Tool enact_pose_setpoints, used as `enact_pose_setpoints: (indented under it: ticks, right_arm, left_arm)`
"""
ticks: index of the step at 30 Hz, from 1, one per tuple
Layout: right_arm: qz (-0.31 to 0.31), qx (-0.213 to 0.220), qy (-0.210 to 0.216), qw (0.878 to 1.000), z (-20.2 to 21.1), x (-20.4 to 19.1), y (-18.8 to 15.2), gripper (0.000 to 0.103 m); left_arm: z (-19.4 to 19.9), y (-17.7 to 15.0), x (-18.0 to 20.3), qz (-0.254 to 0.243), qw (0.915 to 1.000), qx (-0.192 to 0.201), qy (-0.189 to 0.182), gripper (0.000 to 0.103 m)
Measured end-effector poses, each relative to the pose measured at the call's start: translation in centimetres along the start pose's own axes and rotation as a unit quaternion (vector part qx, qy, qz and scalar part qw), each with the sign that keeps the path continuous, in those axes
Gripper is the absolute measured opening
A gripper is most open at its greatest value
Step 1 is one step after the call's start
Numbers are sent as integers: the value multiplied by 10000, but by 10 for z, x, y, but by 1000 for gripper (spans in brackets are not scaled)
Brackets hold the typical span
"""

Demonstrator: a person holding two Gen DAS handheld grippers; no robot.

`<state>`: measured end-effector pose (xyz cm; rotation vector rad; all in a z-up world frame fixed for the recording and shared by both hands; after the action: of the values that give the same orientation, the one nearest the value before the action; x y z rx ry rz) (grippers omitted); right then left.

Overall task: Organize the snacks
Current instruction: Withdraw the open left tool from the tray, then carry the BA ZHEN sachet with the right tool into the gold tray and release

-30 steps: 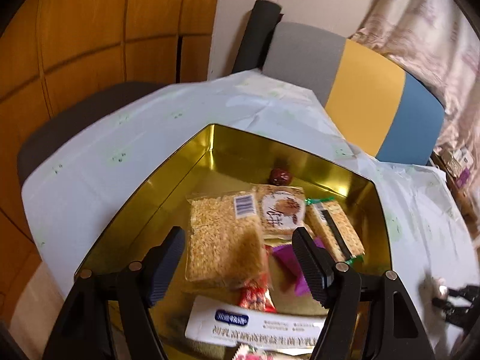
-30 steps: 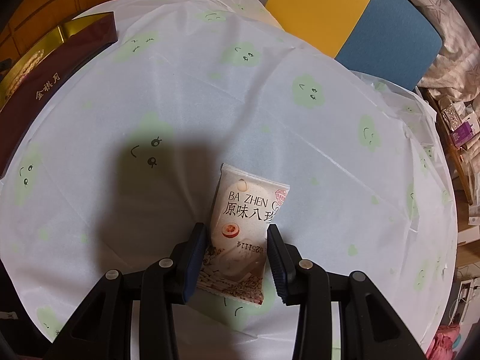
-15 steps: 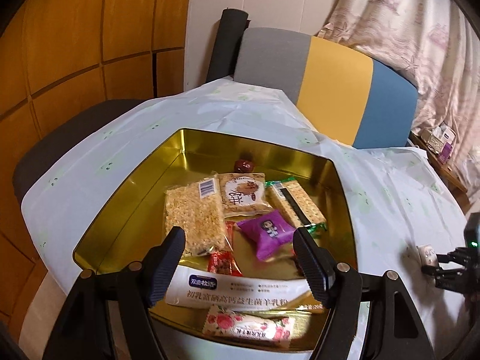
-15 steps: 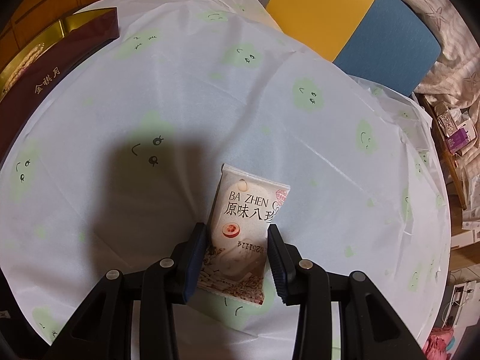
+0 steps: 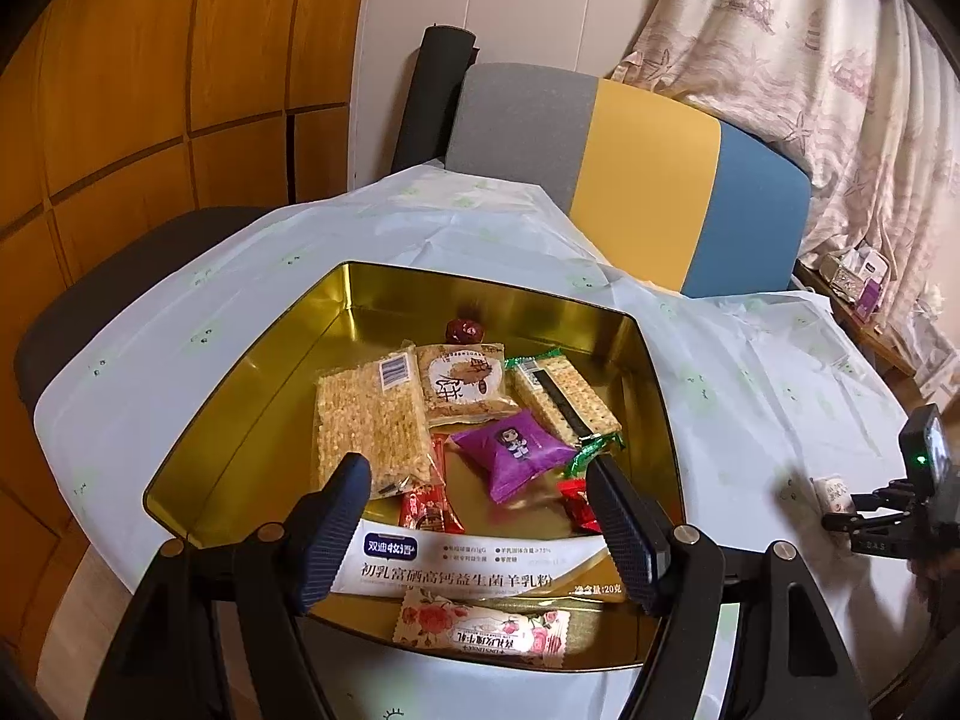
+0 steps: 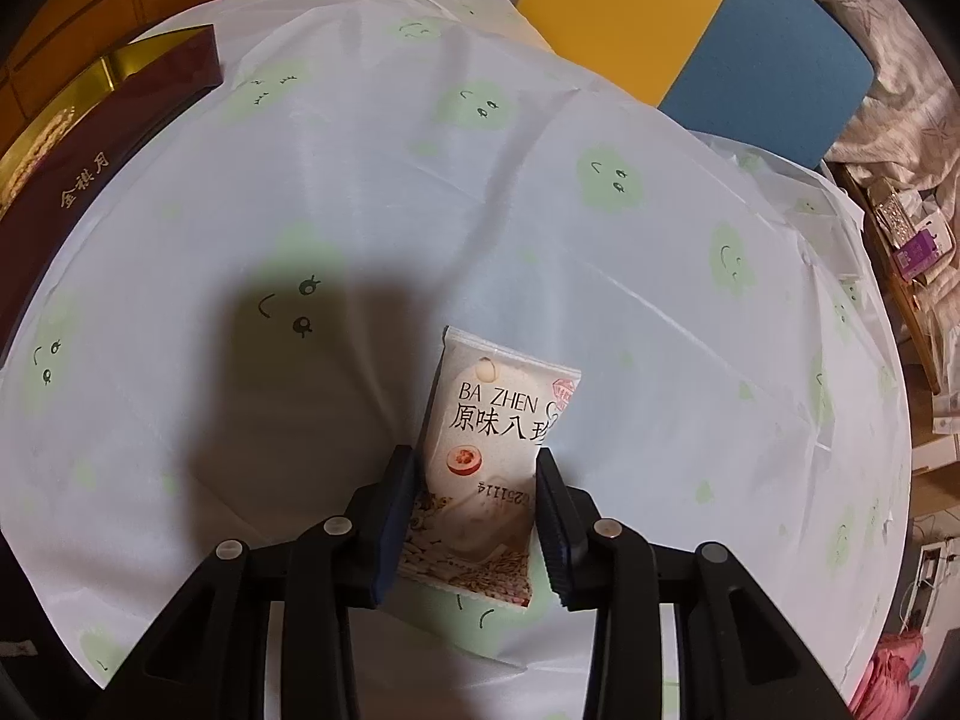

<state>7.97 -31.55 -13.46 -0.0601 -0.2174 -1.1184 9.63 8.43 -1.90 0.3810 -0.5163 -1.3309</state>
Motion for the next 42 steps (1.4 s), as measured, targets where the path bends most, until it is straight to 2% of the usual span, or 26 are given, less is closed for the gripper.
enact_pose_setpoints:
  ticks: [4,11,13,15,17,19,22,27,31,36,39,42]
  right_arm:
    - [-168,-134,-115,9997,0,-1,3,38]
    - [-177,-233,-635,9976,3,-9,7,36]
    - [-176,-224,-737,9969,3,-11,7,36]
    - [-235,-168,-740,9968,3,-10,6,36]
    - [-330,-107,-673,9971,2,-11,6,36]
    - [-423,-70,-615,9972,2,-11,4,36]
    - [-474,-56,-636,9968,2,-12,7,36]
    - [-573,-78,-662,9961,5,-11,8,33]
    - [-701,55,-437,9966,12,-17,16,33]
    - [-483,421,-89,9979,41,-45,31,33]
    - [-237,668,323,9970,64,-70,47,33]
    - [167,918,1005,9906,91,-109,66,33]
  left_arm:
    - [-3,-2,-2,46,9999,-39,-81,75]
    - [1,-6,-3,39,9997,46,-226,75]
    - [6,-7,6,-103,9989,98,-439,75]
    - [12,-12,26,-473,9954,118,-827,75]
    - [17,-21,51,-891,9873,72,-1314,75]
    - [18,-36,78,-1317,9732,-165,-1875,75]
    - [13,-57,104,-1806,9608,-466,-2051,75]
    - [1,-83,118,-2180,9492,-837,-2110,74]
    - [-5,-99,121,-2423,9422,-989,-2091,74]
    - [-16,-113,124,-2454,9407,-1153,-2037,74]
    - [-21,-115,122,-2363,9413,-1224,-2075,74]
    - [-23,-114,119,-2272,9422,-1289,-2098,73]
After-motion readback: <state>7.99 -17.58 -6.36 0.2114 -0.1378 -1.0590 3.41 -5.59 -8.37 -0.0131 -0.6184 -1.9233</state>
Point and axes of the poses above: each gripper's, at about its wrist camera, not at the fingertips, and z roughly against the way its jaws point, x to its right, y to its top, the point moved 7 cm from there along -z, roughly the way its jaws point, and after that the axes turned 15 degrees about -x, right-handed, at the moved point
